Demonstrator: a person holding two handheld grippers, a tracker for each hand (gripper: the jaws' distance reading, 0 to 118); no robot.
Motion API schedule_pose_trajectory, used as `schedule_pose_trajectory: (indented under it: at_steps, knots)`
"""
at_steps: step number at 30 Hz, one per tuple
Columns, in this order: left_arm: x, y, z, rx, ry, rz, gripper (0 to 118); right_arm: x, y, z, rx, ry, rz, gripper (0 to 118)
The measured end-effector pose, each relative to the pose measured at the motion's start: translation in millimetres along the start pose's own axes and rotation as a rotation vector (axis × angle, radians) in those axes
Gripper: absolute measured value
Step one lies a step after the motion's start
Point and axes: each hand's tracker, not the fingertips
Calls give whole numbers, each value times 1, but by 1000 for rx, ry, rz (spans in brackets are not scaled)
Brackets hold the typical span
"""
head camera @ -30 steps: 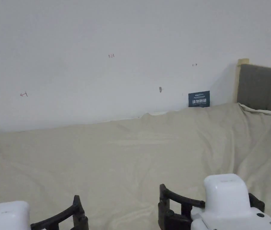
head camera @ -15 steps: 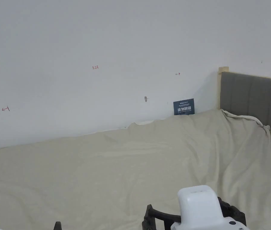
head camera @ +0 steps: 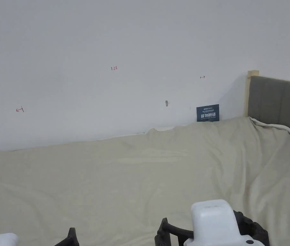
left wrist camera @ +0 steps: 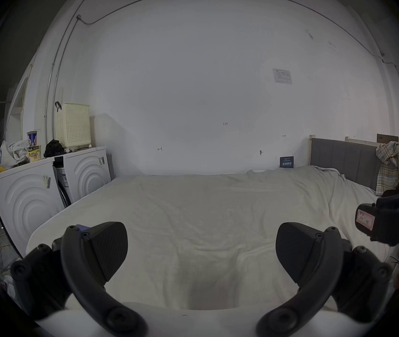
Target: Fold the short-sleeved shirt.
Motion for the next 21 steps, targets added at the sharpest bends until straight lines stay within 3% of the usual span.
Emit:
schedule_pose_trajectory:
  at_steps: [11, 15, 21]
  knots:
    - [-6, -1, 3, 17, -3, 40, 118, -6, 4, 8, 103, 25, 50, 103]
    - [-6, -1, 3, 22, 8, 42, 118, -3, 9, 6, 79, 49, -3, 103]
    - [-5, -1, 3, 22, 13, 19, 118, -6, 8, 7, 113, 13, 27, 103]
